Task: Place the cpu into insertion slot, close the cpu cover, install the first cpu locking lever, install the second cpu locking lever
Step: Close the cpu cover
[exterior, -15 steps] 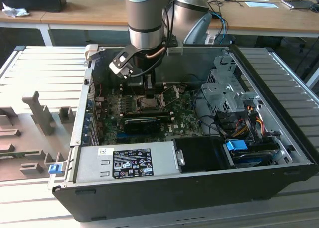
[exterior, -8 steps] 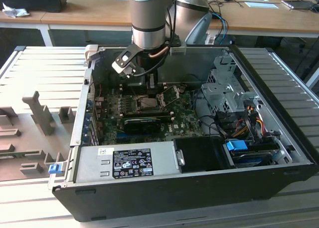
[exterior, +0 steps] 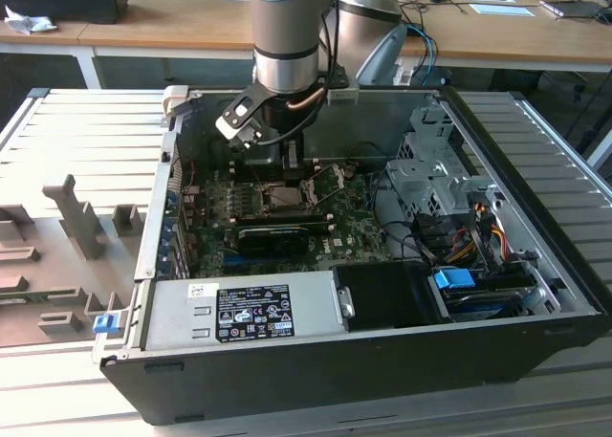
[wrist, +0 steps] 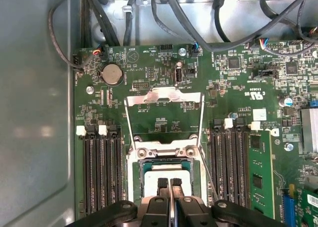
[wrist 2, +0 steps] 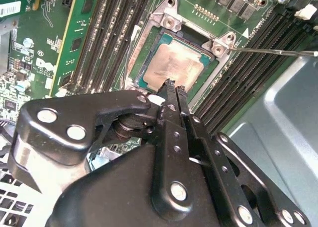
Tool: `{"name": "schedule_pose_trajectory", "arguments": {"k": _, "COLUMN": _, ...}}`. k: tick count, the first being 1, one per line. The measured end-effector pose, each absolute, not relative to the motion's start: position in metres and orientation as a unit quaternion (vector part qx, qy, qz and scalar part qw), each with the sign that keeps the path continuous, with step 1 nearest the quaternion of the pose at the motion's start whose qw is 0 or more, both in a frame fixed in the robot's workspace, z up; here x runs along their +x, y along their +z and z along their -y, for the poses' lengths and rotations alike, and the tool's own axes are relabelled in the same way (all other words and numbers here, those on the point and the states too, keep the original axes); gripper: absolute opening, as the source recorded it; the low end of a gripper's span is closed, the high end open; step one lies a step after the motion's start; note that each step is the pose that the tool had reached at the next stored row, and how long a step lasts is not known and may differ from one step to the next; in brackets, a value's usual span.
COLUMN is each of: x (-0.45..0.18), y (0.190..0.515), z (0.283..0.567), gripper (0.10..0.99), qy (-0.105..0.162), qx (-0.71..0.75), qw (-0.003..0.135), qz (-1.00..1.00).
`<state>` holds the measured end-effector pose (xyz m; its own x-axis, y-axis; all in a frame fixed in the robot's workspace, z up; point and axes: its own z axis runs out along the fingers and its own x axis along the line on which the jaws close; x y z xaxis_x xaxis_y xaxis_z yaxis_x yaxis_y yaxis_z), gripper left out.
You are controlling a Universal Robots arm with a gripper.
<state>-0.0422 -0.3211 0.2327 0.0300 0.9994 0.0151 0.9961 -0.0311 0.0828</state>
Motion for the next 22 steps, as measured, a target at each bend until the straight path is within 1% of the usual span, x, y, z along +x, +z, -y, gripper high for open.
{"name": "schedule_pose_trajectory", "arguments": {"k": 22, "x": -0.036, "y": 0.253, "z": 0.321, "gripper": 0.157, "qy": 0.034, "qx": 0.717, "qw": 0.025, "qz": -0.696}}
